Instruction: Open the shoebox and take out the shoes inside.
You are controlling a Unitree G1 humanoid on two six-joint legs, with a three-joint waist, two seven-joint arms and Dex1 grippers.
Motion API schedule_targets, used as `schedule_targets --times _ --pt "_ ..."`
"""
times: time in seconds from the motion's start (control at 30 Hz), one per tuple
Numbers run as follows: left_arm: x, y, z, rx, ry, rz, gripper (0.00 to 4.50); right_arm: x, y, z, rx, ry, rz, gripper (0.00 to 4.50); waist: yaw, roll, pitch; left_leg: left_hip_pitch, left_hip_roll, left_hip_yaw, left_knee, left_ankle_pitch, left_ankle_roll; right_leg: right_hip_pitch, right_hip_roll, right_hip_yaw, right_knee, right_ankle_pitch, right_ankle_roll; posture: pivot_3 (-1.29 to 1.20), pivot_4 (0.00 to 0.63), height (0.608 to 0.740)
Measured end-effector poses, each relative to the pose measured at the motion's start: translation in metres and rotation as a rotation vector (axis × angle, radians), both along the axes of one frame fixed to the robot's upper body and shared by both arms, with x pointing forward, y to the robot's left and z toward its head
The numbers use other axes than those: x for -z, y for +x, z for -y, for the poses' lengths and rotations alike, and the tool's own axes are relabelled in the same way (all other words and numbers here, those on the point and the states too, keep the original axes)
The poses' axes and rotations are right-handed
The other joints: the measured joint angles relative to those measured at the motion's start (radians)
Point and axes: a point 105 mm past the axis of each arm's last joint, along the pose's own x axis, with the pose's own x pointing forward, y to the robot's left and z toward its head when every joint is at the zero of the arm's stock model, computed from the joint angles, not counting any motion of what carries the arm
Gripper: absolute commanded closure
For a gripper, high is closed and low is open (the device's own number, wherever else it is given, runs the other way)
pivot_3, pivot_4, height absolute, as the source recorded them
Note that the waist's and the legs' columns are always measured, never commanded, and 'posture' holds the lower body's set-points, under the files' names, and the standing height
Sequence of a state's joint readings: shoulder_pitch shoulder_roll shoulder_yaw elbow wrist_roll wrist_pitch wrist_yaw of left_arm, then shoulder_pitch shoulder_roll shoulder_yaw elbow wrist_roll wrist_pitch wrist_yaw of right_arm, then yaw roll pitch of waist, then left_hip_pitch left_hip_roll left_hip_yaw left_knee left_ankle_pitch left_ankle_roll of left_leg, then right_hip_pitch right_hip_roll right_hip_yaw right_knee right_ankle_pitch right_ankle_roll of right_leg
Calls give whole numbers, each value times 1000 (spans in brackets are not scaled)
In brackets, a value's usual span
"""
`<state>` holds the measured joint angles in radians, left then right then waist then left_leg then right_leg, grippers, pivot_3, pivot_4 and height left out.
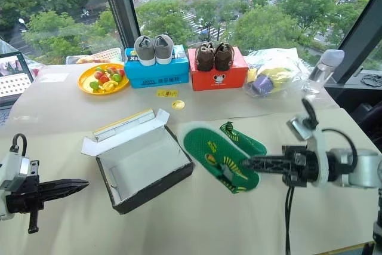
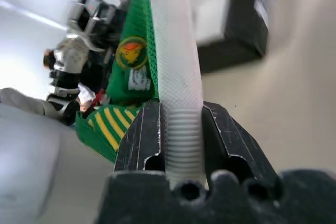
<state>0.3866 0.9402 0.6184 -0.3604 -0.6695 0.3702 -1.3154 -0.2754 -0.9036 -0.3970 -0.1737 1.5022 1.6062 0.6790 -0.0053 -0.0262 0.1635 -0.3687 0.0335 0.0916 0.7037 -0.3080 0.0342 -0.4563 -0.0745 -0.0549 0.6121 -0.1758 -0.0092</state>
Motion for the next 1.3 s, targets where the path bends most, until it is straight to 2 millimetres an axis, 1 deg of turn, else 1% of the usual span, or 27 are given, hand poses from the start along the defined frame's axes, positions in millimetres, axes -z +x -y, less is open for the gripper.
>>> schedule_targets --times 0.17,0.27,0.4,0.53,0.67,0.73,0.8,0.83,0.9,0.93,1.0,1.07,1.13,1.23,1.27,1.3 --pt "-5 5 6 11 0 25 4500 30 17 2 78 19 -160 3883 0 0 0 0 -1 0 1 2 0 -2 0 3 0 1 1 0 150 731" --pt "-5 6 5 2 -1 24 4500 42 24 6 118 -23 -209 3883 2 0 0 -1 -2 1 0 0 2 -2 0 3 -1 1 2 0 150 731" --pt "-6 6 9 10 3 35 4500 60 38 14 198 -118 -262 3883 2 0 0 -3 -3 2 0 -1 4 -3 -1 4 -2 3 -1 0 150 731" --pt "-6 6 9 6 4 38 4500 75 40 21 234 -189 -302 3883 5 0 0 -3 -4 2 0 -2 5 -2 -2 4 -3 3 -1 0 150 731" --pt "-7 8 13 13 5 45 4500 84 40 25 253 -248 -320 3883 12 0 0 -3 -4 2 1 -2 6 -2 -2 4 -3 1 2 0 150 731" --pt "-8 9 15 17 5 53 4500 86 40 27 260 -259 -322 2944 15 0 0 -2 -4 2 1 -2 6 -2 -2 4 -3 1 2 0 150 731" --pt "-8 10 15 13 4 52 4500 88 41 30 272 -271 -328 2448 17 0 0 -2 -4 2 1 -2 6 -2 -2 4 -3 1 2 0 150 731" --pt "-8 10 14 9 2 47 4500 89 41 31 280 -269 -333 2048 17 0 0 -2 -4 2 1 -2 6 -2 -2 4 -3 1 2 0 150 731" --pt "-8 13 17 17 -3 47 4500 86 39 33 266 -291 -267 1431 19 0 0 -1 -4 2 1 -2 6 -1 -2 4 -3 0 3 0 150 731" --pt "-8 13 18 19 -3 48 4500 84 38 37 266 -328 -227 1431 21 0 0 -1 -4 2 1 -2 6 -1 -2 4 -3 -1 6 0 150 731" --pt "-8 14 19 26 -5 52 4500 82 35 55 270 -437 -129 1431 27 0 0 -1 -6 1 1 -3 7 0 -3 5 -3 -2 7 0 150 731" --pt "-6 14 20 30 -7 44 4500 82 29 79 275 -558 -54 1431 31 -1 -1 -2 -6 2 3 -4 9 0 -3 6 -4 -2 8 0 150 731" --pt "-5 15 21 32 -3 40 4500 83 22 88 240 -609 -13 1431 29 -3 -2 -1 -6 3 4 -4 9 1 -3 7 -4 -2 8 0 150 731" --pt "2 16 18 22 20 37 4500 85 3 98 136 -670 57 1431 28 -2 -2 -1 -5 3 4 -5 8 0 -2 7 -3 -2 9 0 150 731" --pt "5 19 15 -13 2 40 4500 83 0 101 130 -660 105 1431 28 -3 -2 -1 -5 3 4 -5 8 0 -2 7 -3 -2 9 0 150 731" --pt "6 21 13 -33 -7 42 4500 80 2 101 138 -650 134 1431 28 -2 -2 -1 -5 3 4 -5 8 0 -2 7 -2 -2 9 0 150 731"
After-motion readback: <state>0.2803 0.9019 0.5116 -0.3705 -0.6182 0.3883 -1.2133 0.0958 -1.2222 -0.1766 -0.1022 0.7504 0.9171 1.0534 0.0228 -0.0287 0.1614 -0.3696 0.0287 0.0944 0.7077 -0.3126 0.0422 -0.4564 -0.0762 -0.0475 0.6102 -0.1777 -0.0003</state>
